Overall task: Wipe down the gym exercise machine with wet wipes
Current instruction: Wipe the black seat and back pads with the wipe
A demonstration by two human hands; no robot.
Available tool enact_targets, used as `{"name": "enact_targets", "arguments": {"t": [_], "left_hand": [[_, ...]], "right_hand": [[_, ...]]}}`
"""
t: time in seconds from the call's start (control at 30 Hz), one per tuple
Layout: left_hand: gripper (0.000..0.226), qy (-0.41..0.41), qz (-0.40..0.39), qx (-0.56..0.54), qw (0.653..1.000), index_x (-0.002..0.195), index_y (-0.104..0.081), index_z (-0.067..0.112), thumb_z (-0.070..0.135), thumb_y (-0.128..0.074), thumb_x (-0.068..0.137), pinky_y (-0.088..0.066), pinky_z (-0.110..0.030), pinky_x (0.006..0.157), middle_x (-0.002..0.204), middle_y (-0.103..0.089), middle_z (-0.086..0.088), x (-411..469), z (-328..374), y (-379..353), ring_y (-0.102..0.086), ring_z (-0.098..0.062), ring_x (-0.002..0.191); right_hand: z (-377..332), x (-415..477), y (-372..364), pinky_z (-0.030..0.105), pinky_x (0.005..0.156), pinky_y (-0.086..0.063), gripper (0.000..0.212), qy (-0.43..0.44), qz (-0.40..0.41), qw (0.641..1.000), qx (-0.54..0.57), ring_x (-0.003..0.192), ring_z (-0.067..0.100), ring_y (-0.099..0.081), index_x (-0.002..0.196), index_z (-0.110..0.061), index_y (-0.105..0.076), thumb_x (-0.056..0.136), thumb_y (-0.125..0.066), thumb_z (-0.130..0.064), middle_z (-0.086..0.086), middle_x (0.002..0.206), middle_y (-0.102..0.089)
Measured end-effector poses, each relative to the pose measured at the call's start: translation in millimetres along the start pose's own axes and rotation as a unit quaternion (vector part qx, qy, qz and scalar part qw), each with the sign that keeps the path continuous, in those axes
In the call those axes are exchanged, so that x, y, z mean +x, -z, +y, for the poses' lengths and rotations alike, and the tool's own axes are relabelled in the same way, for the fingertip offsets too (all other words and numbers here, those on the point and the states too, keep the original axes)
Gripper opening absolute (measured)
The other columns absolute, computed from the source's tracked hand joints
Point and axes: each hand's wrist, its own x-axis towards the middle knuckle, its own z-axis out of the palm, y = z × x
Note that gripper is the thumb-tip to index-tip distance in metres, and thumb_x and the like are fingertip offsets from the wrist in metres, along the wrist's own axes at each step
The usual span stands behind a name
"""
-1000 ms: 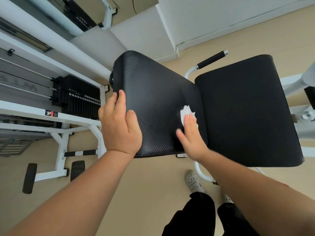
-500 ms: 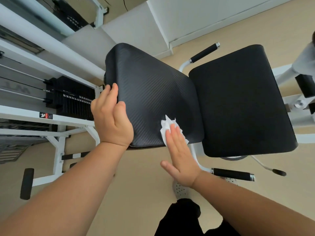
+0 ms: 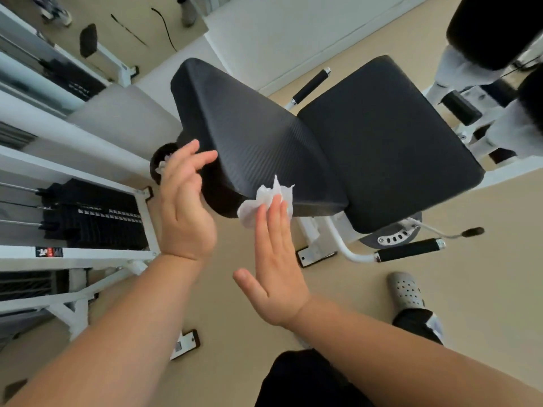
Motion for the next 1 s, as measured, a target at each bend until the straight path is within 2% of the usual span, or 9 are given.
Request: {"name": "enact_targets", "arguments": {"t": [0.1, 0.2, 0.47, 0.57, 0.67, 0.73, 0.87, 0.93, 1.0], "left_hand": [[0.058, -0.092, -0.131, 0.073, 0.984, 0.148, -0.047, 0.007, 0.019, -0.029, 0.095, -0.020, -0.044, 0.125, 0.163, -0.033, -0.006, -35, -13, 15, -0.024, -0.016, 0.153], [0.065, -0.124, -0.190, 0.102, 0.969, 0.156, -0.033, 0.008, 0.026, -0.026, 0.094, -0.014, -0.047, 0.126, 0.167, -0.020, -0.005, -36, -20, 25, -0.012, -0.014, 0.156], [0.065, -0.189, -0.237, 0.155, 0.940, 0.158, -0.028, 0.009, 0.031, -0.024, 0.097, -0.014, -0.056, 0.124, 0.169, -0.014, -0.008, -33, -21, 38, -0.009, -0.021, 0.157], [0.071, -0.213, -0.219, 0.267, 0.914, 0.162, -0.016, 0.015, 0.038, -0.026, 0.096, -0.004, -0.061, 0.124, 0.171, -0.003, -0.003, -38, -25, 31, -0.001, -0.021, 0.157], [0.076, -0.228, -0.196, 0.296, 0.907, 0.162, -0.009, 0.008, 0.035, -0.033, 0.094, -0.004, -0.063, 0.122, 0.170, 0.001, -0.009, -45, -28, 20, 0.002, -0.026, 0.157], [0.078, -0.229, -0.188, 0.275, 0.914, 0.160, -0.006, 0.003, 0.028, -0.039, 0.094, -0.006, -0.063, 0.122, 0.169, 0.002, -0.015, -48, -31, 12, 0.004, -0.030, 0.157], [0.084, -0.224, -0.185, 0.262, 0.920, 0.159, -0.003, -0.002, 0.024, -0.044, 0.090, -0.008, -0.061, 0.123, 0.168, 0.004, -0.021, -48, -32, 6, 0.007, -0.034, 0.156], [0.086, -0.224, -0.200, 0.273, 0.914, 0.159, -0.001, 0.000, 0.028, -0.042, 0.089, -0.006, -0.063, 0.122, 0.168, 0.007, -0.019, -48, -30, 9, 0.010, -0.032, 0.156], [0.091, -0.214, -0.207, 0.311, 0.902, 0.160, 0.001, 0.003, 0.035, -0.040, 0.086, -0.002, -0.065, 0.122, 0.169, 0.010, -0.015, -49, -27, 12, 0.011, -0.030, 0.156]], "right_hand": [[8, 8, -28, 0.063, 0.125, 0.003, 0.097, -0.024, 0.087, 0.996, 0.003, 0.155, 0.042, 0.021, 0.158, 0.004, 0.009, 0.101, -0.017, -0.071, 0.027, 0.166, 0.017], [15, 20, -45, 0.067, 0.123, 0.004, 0.098, -0.042, 0.160, 0.986, -0.003, 0.153, 0.043, 0.024, 0.158, -0.001, 0.012, 0.100, -0.020, -0.074, 0.029, 0.164, 0.021], [-1, 42, -82, 0.062, 0.125, 0.005, 0.096, -0.074, 0.282, 0.956, 0.028, 0.154, 0.041, 0.024, 0.156, -0.002, 0.015, 0.100, -0.020, -0.072, 0.020, 0.164, 0.026], [29, 50, -77, 0.056, 0.127, 0.007, 0.099, -0.175, 0.314, 0.923, 0.136, 0.153, 0.027, 0.031, 0.153, -0.017, 0.030, 0.096, -0.026, -0.076, 0.008, 0.164, 0.035], [37, 54, -66, 0.045, 0.128, 0.010, 0.115, -0.263, 0.315, 0.881, 0.236, 0.152, 0.016, 0.032, 0.155, -0.009, 0.030, 0.087, -0.026, -0.084, 0.007, 0.164, 0.037], [28, 49, -72, 0.045, 0.128, 0.012, 0.110, -0.203, 0.302, 0.912, 0.191, 0.152, 0.022, 0.033, 0.154, -0.009, 0.030, 0.092, -0.025, -0.082, 0.008, 0.163, 0.038], [28, 40, -93, 0.060, 0.126, 0.002, 0.095, -0.114, 0.295, 0.938, 0.143, 0.154, 0.031, 0.029, 0.152, -0.021, 0.035, 0.098, -0.040, -0.046, 0.009, 0.163, 0.036], [41, 42, -85, 0.053, 0.128, 0.001, 0.100, -0.167, 0.298, 0.925, 0.166, 0.156, 0.020, 0.023, 0.155, -0.020, 0.032, 0.094, -0.039, -0.056, 0.000, 0.164, 0.031], [49, 50, -67, 0.035, 0.128, -0.002, 0.109, -0.293, 0.321, 0.856, 0.280, 0.149, -0.011, 0.010, 0.159, -0.021, 0.025, 0.085, -0.039, -0.068, -0.017, 0.163, 0.019]]}}
